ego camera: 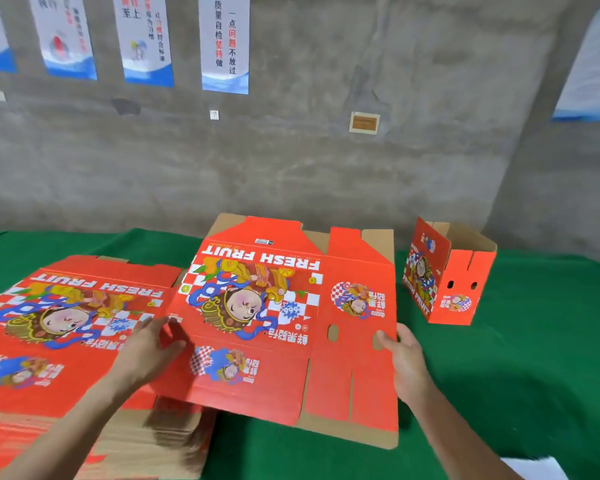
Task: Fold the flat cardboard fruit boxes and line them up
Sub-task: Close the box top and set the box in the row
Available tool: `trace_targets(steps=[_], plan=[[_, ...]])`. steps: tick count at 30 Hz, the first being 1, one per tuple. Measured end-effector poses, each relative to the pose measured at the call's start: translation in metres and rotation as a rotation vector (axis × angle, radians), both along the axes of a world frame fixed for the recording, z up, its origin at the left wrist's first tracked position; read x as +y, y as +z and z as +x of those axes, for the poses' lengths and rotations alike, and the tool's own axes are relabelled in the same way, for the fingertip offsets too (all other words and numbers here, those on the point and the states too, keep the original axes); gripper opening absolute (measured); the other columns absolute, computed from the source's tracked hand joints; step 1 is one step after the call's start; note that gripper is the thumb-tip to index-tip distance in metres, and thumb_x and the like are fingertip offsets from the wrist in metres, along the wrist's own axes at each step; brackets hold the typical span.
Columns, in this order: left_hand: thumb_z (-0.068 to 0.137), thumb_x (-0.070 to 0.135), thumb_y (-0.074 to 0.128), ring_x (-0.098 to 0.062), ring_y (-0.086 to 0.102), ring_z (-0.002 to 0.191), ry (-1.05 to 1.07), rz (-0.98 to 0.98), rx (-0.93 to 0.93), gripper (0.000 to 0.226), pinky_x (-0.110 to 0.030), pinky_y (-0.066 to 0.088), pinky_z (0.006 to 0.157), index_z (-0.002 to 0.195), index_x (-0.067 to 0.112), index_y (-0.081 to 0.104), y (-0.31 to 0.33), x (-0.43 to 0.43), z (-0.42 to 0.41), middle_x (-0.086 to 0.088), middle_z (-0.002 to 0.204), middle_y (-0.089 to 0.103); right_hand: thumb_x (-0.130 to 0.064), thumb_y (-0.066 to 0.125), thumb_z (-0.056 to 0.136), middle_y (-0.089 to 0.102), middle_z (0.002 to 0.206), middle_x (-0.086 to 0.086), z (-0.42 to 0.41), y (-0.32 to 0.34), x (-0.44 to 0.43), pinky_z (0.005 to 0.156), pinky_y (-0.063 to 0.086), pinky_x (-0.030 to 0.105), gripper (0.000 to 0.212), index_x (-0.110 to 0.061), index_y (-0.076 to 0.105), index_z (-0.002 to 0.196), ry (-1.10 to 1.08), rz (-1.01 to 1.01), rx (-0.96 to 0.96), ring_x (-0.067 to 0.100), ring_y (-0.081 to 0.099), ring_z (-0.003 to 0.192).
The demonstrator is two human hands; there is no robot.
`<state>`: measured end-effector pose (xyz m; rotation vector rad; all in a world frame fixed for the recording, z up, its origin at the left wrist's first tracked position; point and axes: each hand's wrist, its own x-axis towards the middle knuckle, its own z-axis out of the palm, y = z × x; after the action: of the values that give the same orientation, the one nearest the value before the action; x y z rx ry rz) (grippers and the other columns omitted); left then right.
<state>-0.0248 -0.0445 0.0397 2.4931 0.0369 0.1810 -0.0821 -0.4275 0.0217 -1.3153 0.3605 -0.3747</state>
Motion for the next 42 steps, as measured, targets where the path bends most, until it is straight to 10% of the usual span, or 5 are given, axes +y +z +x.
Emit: trace_targets(steps=[12,19,23,28,42], plan=[[0.081,0.043,0.07,0.003,0.053,0.11,-0.701,-0.692,-0.085,0.051,-0.03,0.039,0.104,0.125,0.027,0.053,0.127,-0.252,-0.059,0.017,0.118,0.058,0.0,0.049,0.094,0.059,0.126,-0.017,-0.048,0.026,0.054,0.091,0.039,0.007,0.045,-0.026,0.05,0.13,-0.331,-0.542,-0.486,-0.011,0.053,0.112],[0.095,0.015,0.054,-0.029,0.068,0.094,-0.317,-1.053,-0.126,0.015,-0.046,0.051,0.092,0.087,0.02,0.066,0.125,-0.25,-0.058,-0.004,0.091,0.072,-0.011,0.054,0.089,0.02,0.156,0.004,-0.047,-0.012,0.081,0.118,0.016,0.028,0.065,-0.024,0.028,0.147,-0.105,-1.022,-0.453,0.01,0.01,0.146],[0.089,0.017,0.061,-0.031,0.072,0.075,-0.367,-1.03,-0.191,0.012,-0.034,0.059,0.061,0.084,0.012,0.07,0.105,-0.2,-0.054,-0.008,0.078,0.074,-0.046,0.039,0.097,-0.007,0.15,-0.037,-0.04,-0.001,0.045,0.116,0.01,0.019,0.051,-0.054,0.017,0.142,0.283,-1.005,-0.315,-0.011,0.0,0.141],[0.071,0.021,0.068,-0.034,0.071,0.07,-0.444,-1.017,-0.168,0.009,-0.039,0.06,0.06,0.077,0.018,0.074,0.086,-0.141,-0.057,-0.016,0.081,0.073,-0.015,0.06,0.092,0.032,0.147,-0.004,-0.017,0.077,-0.023,0.083,0.036,0.002,0.055,-0.015,0.036,0.141,-0.058,-0.928,-0.252,0.009,0.056,0.099],[0.07,0.013,0.069,-0.019,0.072,0.08,-0.488,-0.993,-0.242,0.045,-0.029,0.058,0.06,0.107,0.039,0.063,0.047,-0.111,-0.06,-0.001,0.098,0.073,-0.035,0.044,0.099,0.065,0.07,-0.009,-0.028,0.099,-0.057,0.045,0.051,0.023,0.011,-0.028,0.049,0.105,0.332,-1.003,-0.044,0.014,0.066,0.05]])
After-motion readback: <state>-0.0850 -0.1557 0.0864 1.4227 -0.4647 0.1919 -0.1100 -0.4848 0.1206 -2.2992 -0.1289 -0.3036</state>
